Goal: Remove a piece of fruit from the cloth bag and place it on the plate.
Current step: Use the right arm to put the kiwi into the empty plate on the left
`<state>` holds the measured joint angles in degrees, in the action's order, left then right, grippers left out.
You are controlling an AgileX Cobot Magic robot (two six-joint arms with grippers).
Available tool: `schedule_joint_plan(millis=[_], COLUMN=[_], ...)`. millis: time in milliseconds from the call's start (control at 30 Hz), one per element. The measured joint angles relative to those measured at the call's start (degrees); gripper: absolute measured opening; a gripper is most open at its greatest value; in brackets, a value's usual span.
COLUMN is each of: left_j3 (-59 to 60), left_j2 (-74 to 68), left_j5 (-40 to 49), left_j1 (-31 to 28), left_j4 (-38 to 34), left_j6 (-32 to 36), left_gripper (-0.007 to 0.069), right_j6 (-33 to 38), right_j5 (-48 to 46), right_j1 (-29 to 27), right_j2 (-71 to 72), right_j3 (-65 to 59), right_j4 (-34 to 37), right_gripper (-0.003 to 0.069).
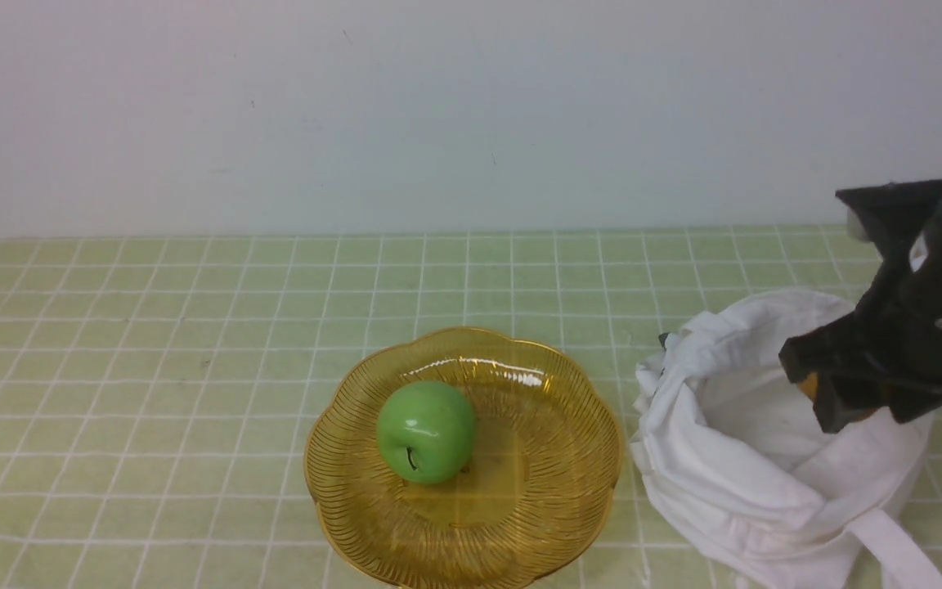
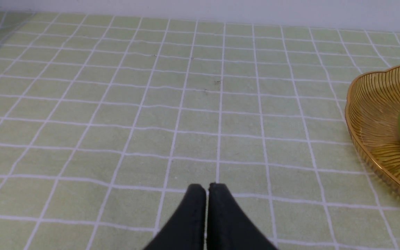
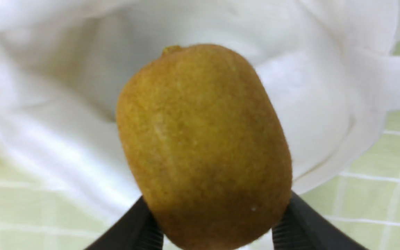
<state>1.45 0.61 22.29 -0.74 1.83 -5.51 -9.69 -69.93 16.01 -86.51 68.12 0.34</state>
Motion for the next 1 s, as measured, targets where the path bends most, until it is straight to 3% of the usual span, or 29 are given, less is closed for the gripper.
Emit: schedule_joint_plan(millis=[100, 133, 233, 333, 467, 833, 967, 1000], left_j3=[0.0, 0.0, 0.0, 0.0, 0.0, 0.0, 0.0, 0.0], left_j2=[0.0, 0.0, 0.0, 0.0, 0.0, 0.0, 0.0, 0.0], left_j5=[0.0, 0.0, 0.0, 0.0, 0.0, 0.0, 0.0, 0.0], left_j1=[0.0, 0.0, 0.0, 0.0, 0.0, 0.0, 0.0, 0.0], left_j4=[0.0, 0.0, 0.0, 0.0, 0.0, 0.0, 0.0, 0.0], left_j6=[0.0, 0.0, 0.0, 0.0, 0.0, 0.0, 0.0, 0.0], left_gripper=[-0.0008, -0.0008, -0.0008, -0.0008, -0.0008, -0.0008, -0.0008, -0.0008], right_j6=[5.6, 5.6, 15.2, 20.5, 22.5, 25.2, 27.2, 27.7], right_j5=[1.1, 1.1, 7.5, 12.6, 20.0, 26.4, 28.2, 29.0], right_j1=[1.3, 1.3, 6.3, 11.2, 16.5, 17.8, 17.9, 17.9], right_j2=[4.6, 4.6, 5.5, 3.6, -2.4, -14.8, -16.9, -17.4], right_j3=[0.0, 0.0, 0.0, 0.0, 0.0, 0.0, 0.0, 0.0], right_j4=[9.2, 9.2, 19.6, 23.9, 23.1, 21.0, 21.0, 21.0], right_gripper=[0.0372, 0.0372, 0.0372, 0.0372, 0.0372, 0.0372, 0.041, 0.0467])
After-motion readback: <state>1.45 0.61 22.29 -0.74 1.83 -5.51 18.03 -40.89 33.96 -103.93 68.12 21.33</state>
